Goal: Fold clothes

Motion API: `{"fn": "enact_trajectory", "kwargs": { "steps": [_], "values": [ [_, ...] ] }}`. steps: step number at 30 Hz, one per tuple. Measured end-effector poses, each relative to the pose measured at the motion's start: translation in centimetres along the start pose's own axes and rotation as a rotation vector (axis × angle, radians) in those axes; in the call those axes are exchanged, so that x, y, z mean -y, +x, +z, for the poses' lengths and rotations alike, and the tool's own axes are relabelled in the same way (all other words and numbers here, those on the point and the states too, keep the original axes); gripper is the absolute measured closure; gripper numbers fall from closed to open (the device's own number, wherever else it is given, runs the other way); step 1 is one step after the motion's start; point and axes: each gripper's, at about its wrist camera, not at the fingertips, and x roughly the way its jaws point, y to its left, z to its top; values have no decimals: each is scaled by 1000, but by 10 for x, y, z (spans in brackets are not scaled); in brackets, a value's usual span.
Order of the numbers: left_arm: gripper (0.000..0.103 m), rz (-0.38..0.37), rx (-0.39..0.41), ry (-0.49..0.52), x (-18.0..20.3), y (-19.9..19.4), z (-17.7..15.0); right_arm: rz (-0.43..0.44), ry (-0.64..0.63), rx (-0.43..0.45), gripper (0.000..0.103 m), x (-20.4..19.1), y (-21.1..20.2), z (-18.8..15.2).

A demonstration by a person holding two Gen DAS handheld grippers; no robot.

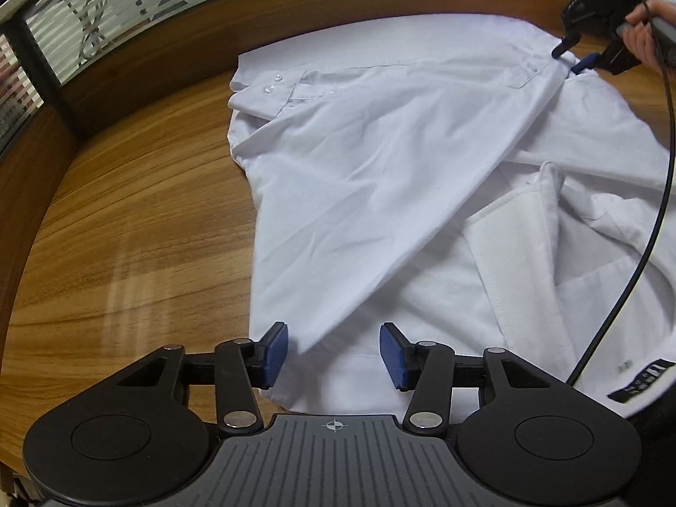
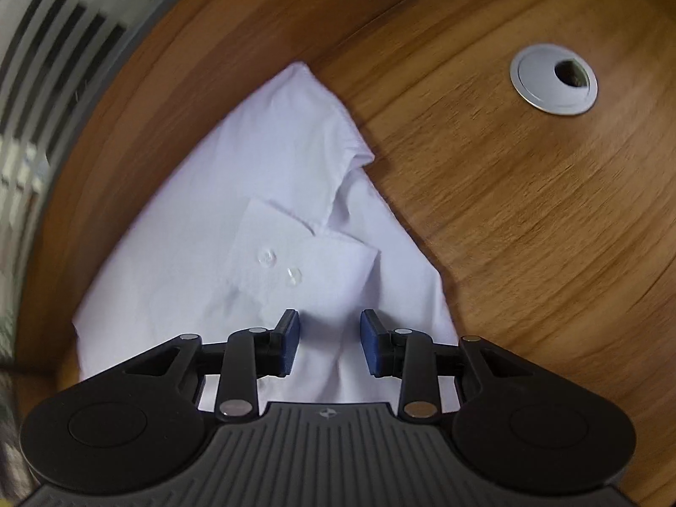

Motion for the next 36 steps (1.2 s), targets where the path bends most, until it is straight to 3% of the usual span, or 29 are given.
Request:
{"fn": "enact_trajectory", "kwargs": {
  "steps": [1, 2, 3, 5, 9, 12, 14, 16, 17, 20, 23, 28, 32, 36],
  "values": [
    [100, 3, 4, -9, -1, 0, 0, 10, 12, 7, 80, 0, 0, 0],
    [101, 6, 13, -27, -3, -1, 1, 19, 21, 14, 91, 0, -1, -1],
    [101, 9, 26, -54, -6, -4, 1, 24, 16, 24, 95, -1, -6, -3],
    [101, 8, 40, -101, -13, -7, 2, 37, 1, 48, 96, -3, -20, -6],
    [101, 0, 17, -100, -17, -6, -2, 15, -46, 80, 96, -6, -45, -18],
    [100, -20, -33, -94, -17, 1, -7, -42, -138, 65, 92, -1, -39, -24],
    [100, -39, -44, -91, -17, 0, -11, -96, -192, 42, 82, 0, -30, -22],
    [99, -68, -35, -102, -19, -7, -14, -136, -281, 79, 80, -12, -38, -25],
    [99, -82, -28, -112, -19, -12, -16, -147, -343, 103, 73, -21, -42, -28],
    [99, -102, -27, -131, -18, -25, -21, -150, -513, 143, 70, -42, -47, -40],
    [99, -101, -31, -149, -21, -32, -23, -126, -630, 122, 70, -57, -35, -57],
    [93, -90, -42, -205, -40, -35, -17, -164, -705, 15, 70, -57, 11, -73],
    [83, -88, -32, -249, -66, -38, -5, -161, -732, 29, 70, -65, 5, -77],
    [72, -108, -4, -262, -102, -36, 14, -95, -738, 43, 70, -76, -30, -93]
  ]
}}
